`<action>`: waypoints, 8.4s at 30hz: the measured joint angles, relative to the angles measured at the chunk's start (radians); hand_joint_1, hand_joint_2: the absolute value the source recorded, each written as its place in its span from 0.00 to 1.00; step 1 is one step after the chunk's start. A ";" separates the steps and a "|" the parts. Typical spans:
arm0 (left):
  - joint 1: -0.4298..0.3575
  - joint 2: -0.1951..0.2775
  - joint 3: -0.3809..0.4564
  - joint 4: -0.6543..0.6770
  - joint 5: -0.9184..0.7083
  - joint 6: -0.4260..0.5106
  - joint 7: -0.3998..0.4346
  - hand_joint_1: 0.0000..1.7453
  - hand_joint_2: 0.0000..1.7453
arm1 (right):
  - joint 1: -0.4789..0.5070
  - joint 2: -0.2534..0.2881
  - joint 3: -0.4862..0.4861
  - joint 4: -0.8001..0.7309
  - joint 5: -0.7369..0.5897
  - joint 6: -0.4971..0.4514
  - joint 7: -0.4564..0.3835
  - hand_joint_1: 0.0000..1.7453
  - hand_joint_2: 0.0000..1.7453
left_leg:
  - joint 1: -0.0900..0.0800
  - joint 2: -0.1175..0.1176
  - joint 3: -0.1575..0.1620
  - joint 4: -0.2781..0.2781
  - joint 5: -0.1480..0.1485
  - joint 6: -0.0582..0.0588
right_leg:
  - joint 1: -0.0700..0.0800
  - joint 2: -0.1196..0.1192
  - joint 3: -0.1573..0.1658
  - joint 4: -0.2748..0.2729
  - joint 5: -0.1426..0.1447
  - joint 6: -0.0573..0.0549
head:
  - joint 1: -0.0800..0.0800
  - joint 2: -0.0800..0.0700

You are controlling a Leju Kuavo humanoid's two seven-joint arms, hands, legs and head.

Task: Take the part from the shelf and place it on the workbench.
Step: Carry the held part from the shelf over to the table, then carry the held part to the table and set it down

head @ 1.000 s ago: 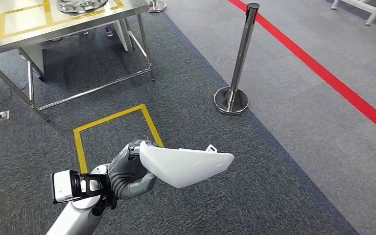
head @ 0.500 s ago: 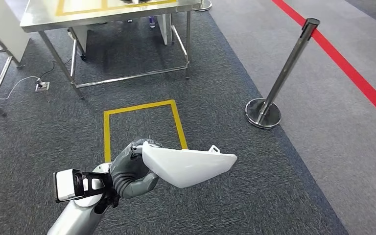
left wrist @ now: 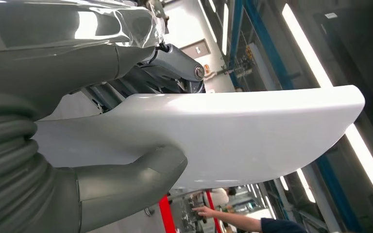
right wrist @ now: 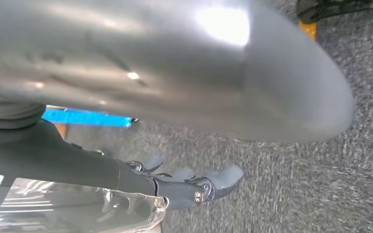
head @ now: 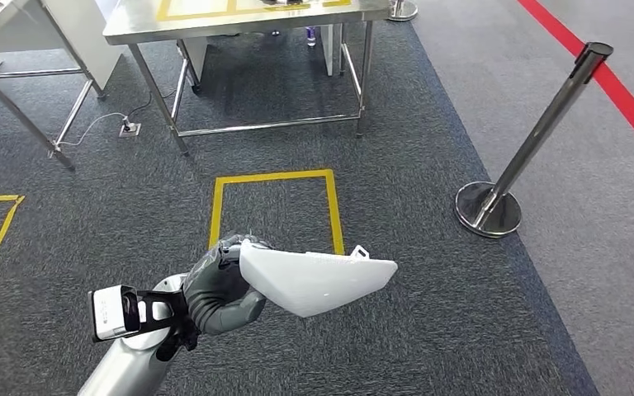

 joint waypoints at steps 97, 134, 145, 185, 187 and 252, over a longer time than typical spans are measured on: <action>-0.076 -0.030 -0.068 -0.084 0.004 0.002 0.213 1.00 1.00 | -0.016 0.107 -0.118 -0.011 -0.027 0.003 -0.119 0.00 0.00 | -0.003 0.006 -0.036 -0.098 0.084 0.003 | 0.010 0.050 0.133 -0.031 -0.080 -0.003 | 0.006 0.000; -0.109 -0.045 -0.108 -0.035 -0.010 0.012 0.192 1.00 1.00 | -0.024 0.128 -0.147 -0.007 -0.009 0.006 -0.152 0.00 0.00 | -0.013 0.007 0.063 -0.208 0.144 0.047 | 0.015 0.041 0.091 0.045 -0.051 0.032 | 0.010 0.000; -0.046 -0.042 -0.110 -0.050 -0.041 0.031 0.175 1.00 1.00 | -0.012 0.126 -0.146 -0.004 0.007 0.006 -0.161 0.00 0.00 | -0.013 0.004 0.244 -0.222 -0.011 0.037 | 0.018 0.012 -0.118 0.034 0.056 0.031 | 0.014 0.000; 0.039 0.037 -0.025 -0.148 -0.198 0.231 0.080 1.00 1.00 | -0.010 0.144 -0.147 -0.001 0.043 -0.002 -0.157 0.00 0.00 | -0.003 0.008 0.036 0.063 -0.085 -0.006 | 0.008 0.017 -0.061 0.016 0.034 -0.006 | 0.017 0.000; 0.045 0.044 -0.011 -0.156 -0.274 0.283 0.076 1.00 1.00 | -0.009 0.144 -0.147 -0.001 0.047 0.000 -0.155 0.00 0.00 | -0.003 0.009 0.035 0.000 -0.023 0.000 | 0.012 0.018 -0.043 0.016 0.022 -0.006 | 0.017 0.000; 0.019 0.153 0.509 0.190 0.017 0.487 -0.080 0.00 0.00 | -0.010 0.157 -0.247 0.000 0.083 0.007 -0.177 0.00 0.00 | -0.013 0.013 0.117 -0.209 0.094 0.015 | 0.019 0.018 -0.006 -0.003 -0.001 0.012 | 0.023 0.000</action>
